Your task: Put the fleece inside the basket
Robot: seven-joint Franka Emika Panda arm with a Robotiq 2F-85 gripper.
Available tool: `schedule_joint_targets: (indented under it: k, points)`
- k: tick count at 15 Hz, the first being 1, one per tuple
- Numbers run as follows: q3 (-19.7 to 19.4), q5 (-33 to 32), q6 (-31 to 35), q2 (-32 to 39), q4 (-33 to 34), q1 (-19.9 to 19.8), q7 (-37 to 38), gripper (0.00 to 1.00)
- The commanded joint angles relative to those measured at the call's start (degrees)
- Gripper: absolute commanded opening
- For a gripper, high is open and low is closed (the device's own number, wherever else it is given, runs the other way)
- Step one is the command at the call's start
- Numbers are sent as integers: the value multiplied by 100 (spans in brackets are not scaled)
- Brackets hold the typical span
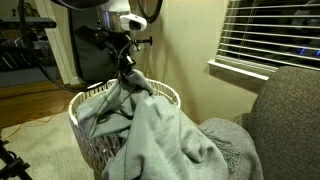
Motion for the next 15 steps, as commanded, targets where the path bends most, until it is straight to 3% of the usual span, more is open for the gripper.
schedule_joint_targets:
  k: [1,9,11,15]
  points:
    - [109,-242,-237,135,303,164,81,2]
    - [330,-689,-530,601,908,522,137,2]
    - [350,-733,-614,700,1015,551,121,29]
    - [304,-787,-679,771,1014,530,134,53]
